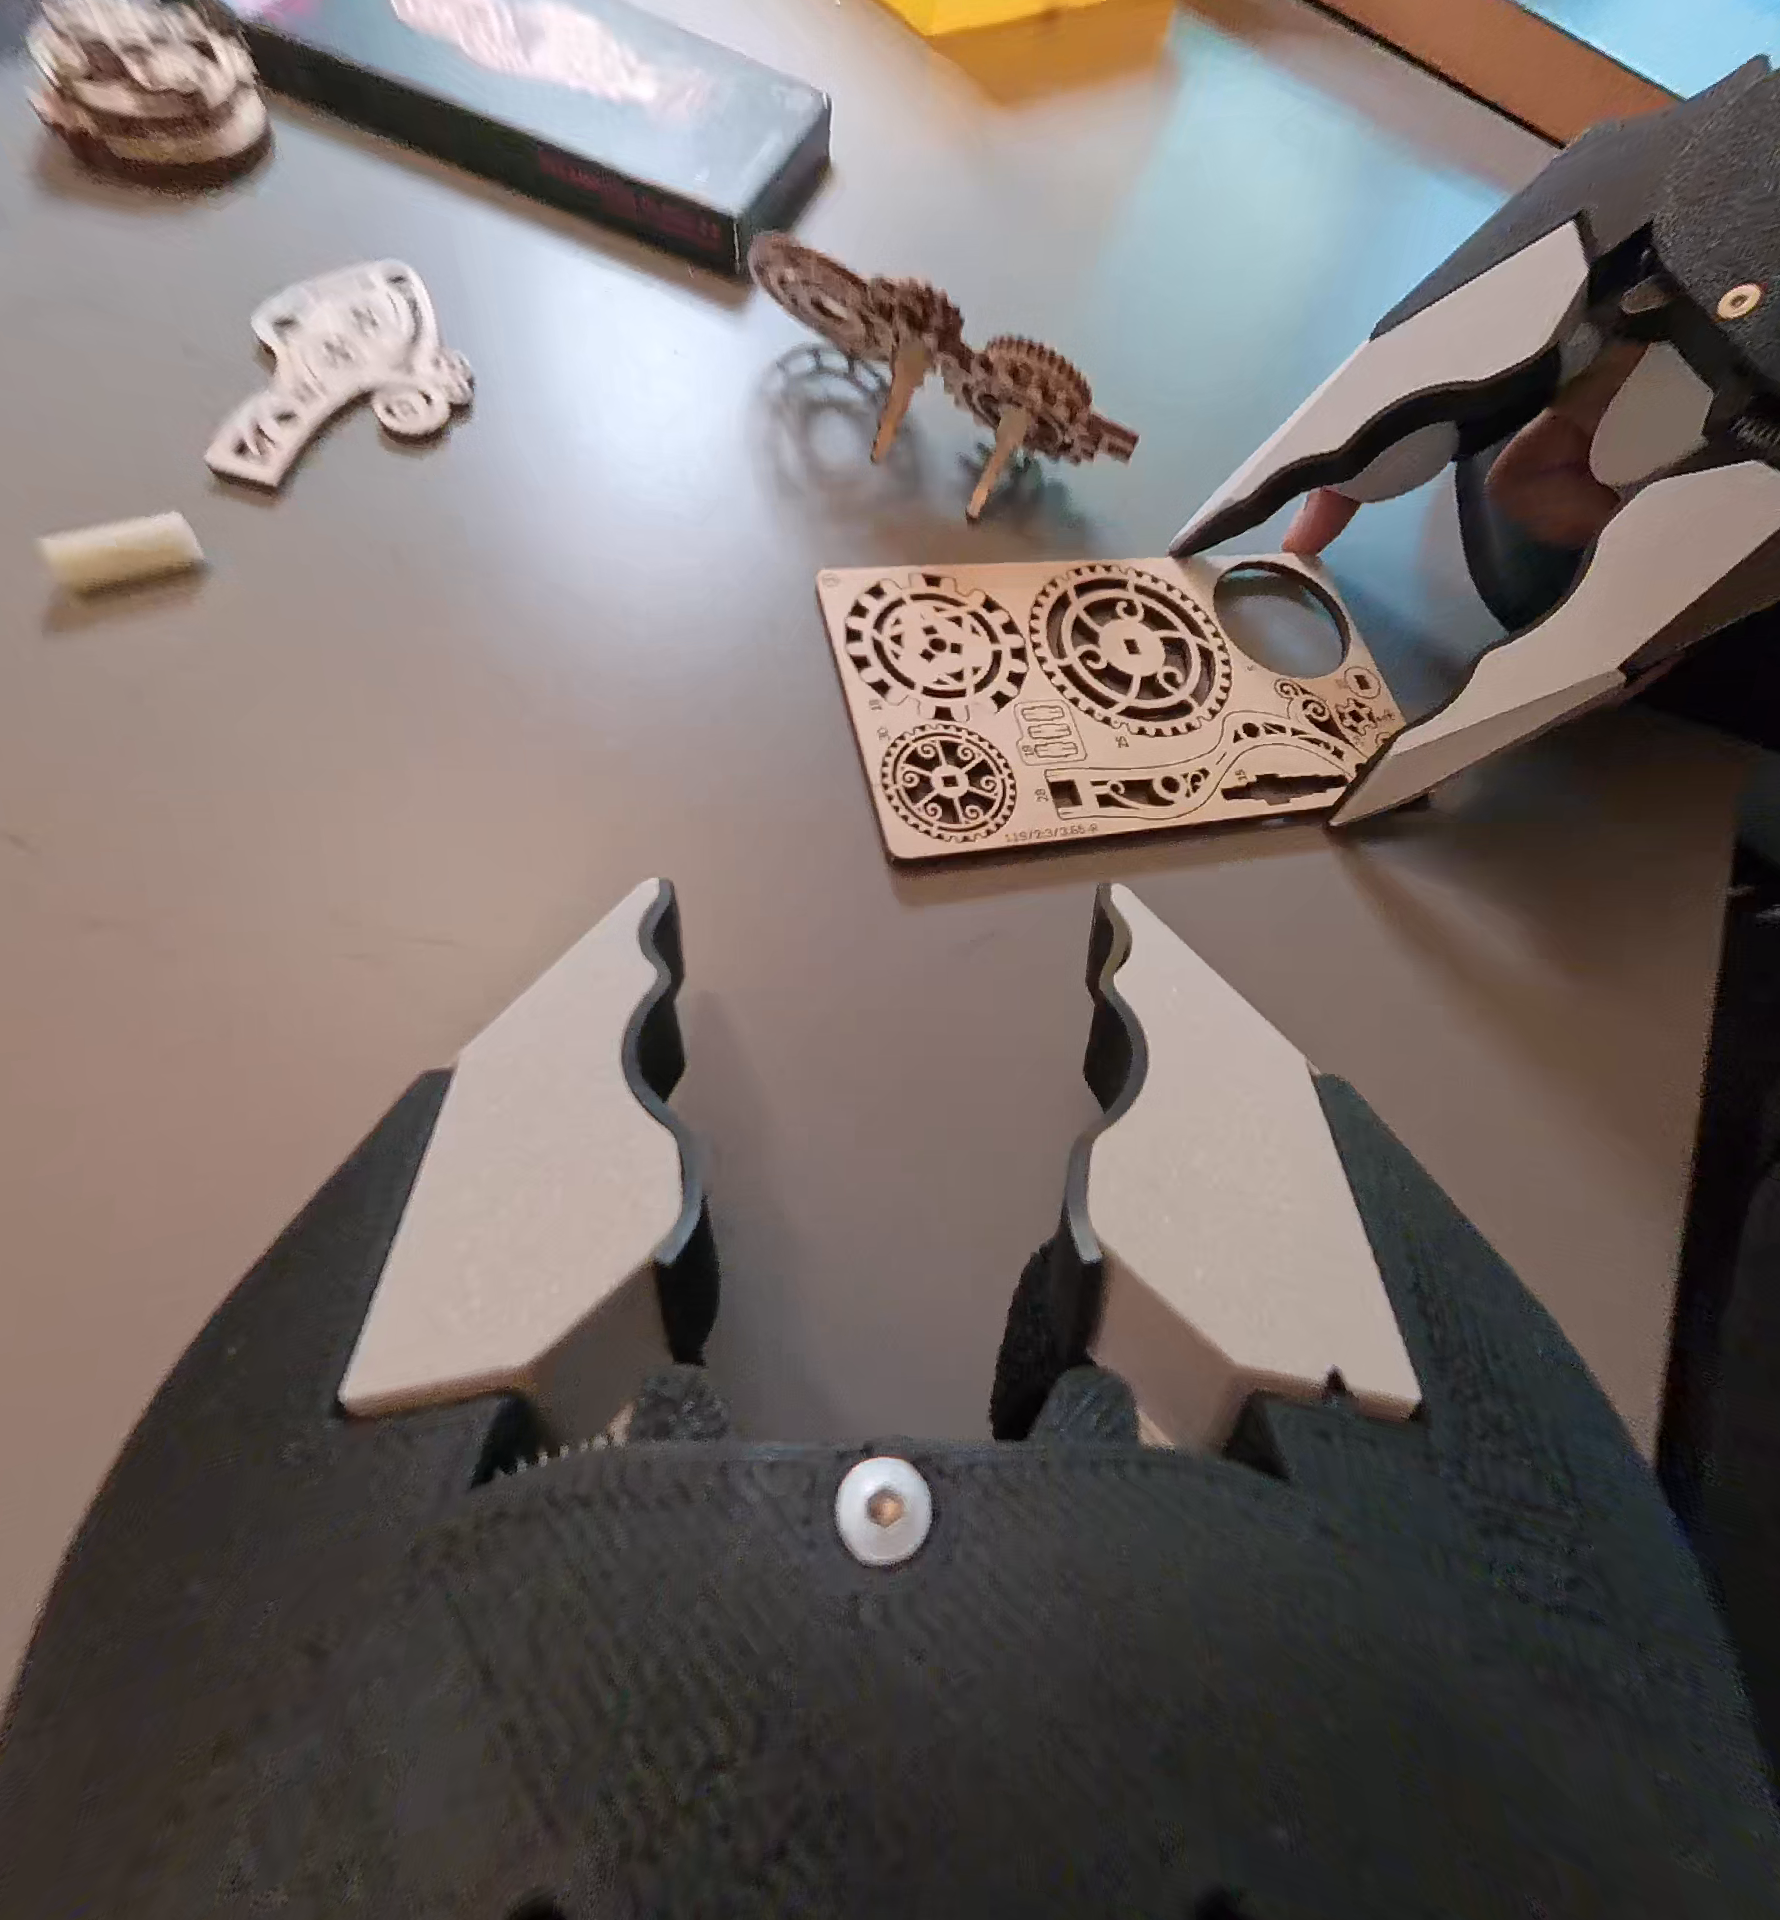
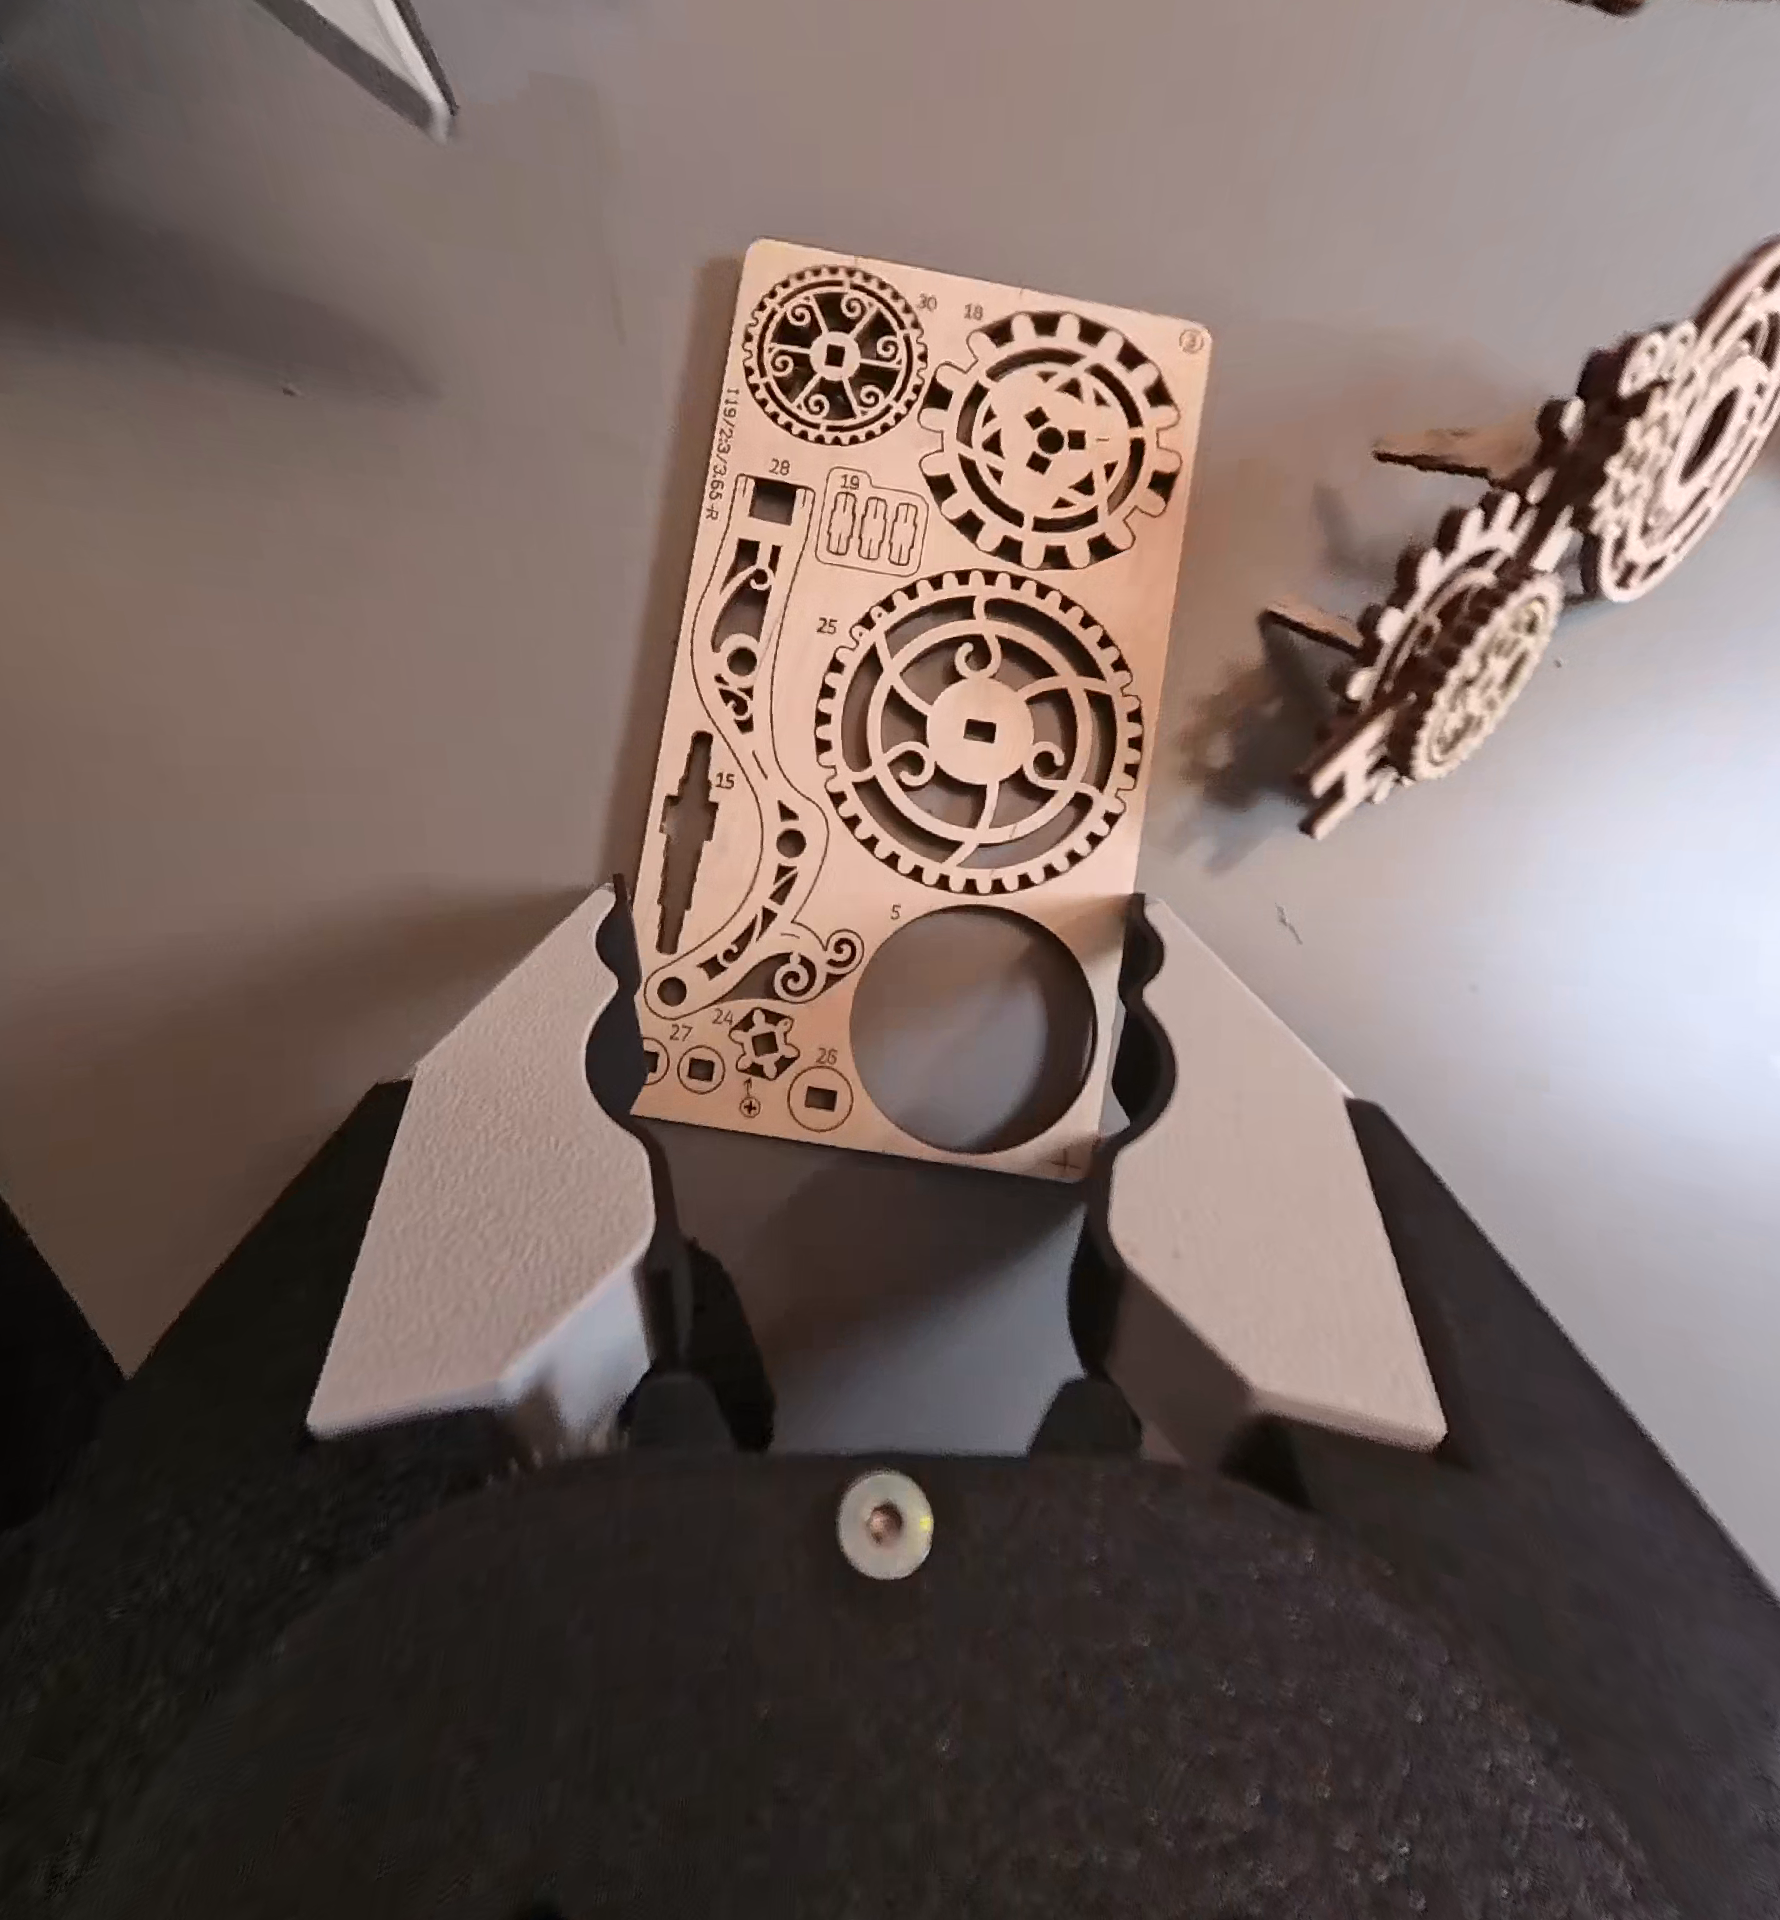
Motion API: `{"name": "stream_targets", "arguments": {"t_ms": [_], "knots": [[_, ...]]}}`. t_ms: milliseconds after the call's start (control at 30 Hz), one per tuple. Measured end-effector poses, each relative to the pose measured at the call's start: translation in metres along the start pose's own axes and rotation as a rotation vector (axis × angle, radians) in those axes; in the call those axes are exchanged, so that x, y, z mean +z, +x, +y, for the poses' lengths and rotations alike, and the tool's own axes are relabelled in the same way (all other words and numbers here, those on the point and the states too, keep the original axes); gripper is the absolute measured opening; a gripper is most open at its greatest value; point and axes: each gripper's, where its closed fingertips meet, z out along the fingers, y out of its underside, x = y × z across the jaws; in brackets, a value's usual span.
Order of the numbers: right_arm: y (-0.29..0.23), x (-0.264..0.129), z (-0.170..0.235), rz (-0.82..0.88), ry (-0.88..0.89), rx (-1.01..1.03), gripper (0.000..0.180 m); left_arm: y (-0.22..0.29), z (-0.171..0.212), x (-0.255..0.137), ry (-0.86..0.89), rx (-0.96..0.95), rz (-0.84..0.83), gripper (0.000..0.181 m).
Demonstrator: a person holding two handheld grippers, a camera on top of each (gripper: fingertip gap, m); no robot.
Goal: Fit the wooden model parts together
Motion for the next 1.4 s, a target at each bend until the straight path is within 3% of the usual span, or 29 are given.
{"name": "stream_targets", "arguments": {"t_ms": [167, 300, 400, 467, 600, 700, 800, 1000, 1167, 1200, 1267, 1400], "knots": [[-0.014, -0.001, -0.016, -0.047, 0.089, -0.005, 0.091, 0.009, 0.013, 0.006, -0.083, -0.165, 0.129, 0.080], [-0.016, -0.012, -0.036, -0.032, 0.227, -0.038, 0.091, 0.031, -0.005, 0.001, 0.031, -0.377, 0.380, 0.077], [-0.012, -0.019, -0.048, 0.024, 0.300, -0.082, 0.091, 0.028, -0.012, 0.001, 0.094, -0.437, 0.402, 0.083], [-0.011, -0.022, -0.055, 0.048, 0.346, -0.094, 0.091, 0.019, -0.019, -0.002, 0.145, -0.471, 0.383, 0.074], [-0.009, -0.027, -0.071, 0.081, 0.448, -0.113, 0.090, -0.003, -0.051, -0.024, 0.392, -0.637, 0.475, 0.037], [-0.011, -0.028, -0.080, 0.092, 0.502, -0.130, 0.091, -0.013, -0.051, -0.024, 0.440, -0.760, 0.525, 0.037], [-0.013, -0.029, -0.084, 0.109, 0.528, -0.154, 0.090, -0.013, -0.044, -0.017, 0.430, -0.793, 0.515, 0.039], [-0.013, -0.029, -0.083, 0.117, 0.539, -0.167, 0.091, 0.001, -0.058, -0.025, 0.486, -0.782, 0.661, 0.006], [-0.010, -0.028, -0.083, 0.123, 0.526, -0.191, 0.091, 0.003, -0.060, -0.025, 0.459, -0.699, 0.624, 0.005], [-0.009, -0.029, -0.084, 0.113, 0.523, -0.198, 0.091, 0.002, -0.061, -0.026, 0.453, -0.689, 0.622, 0.005], [-0.004, -0.032, -0.088, 0.079, 0.519, -0.189, 0.075, -0.001, -0.064, -0.028, 0.450, -0.659, 0.615, 0.001], [0.002, -0.040, -0.101, -0.107, 0.488, -0.126, 0.078, -0.003, -0.072, -0.026, 0.419, -0.613, 0.611, 0.001]]}}
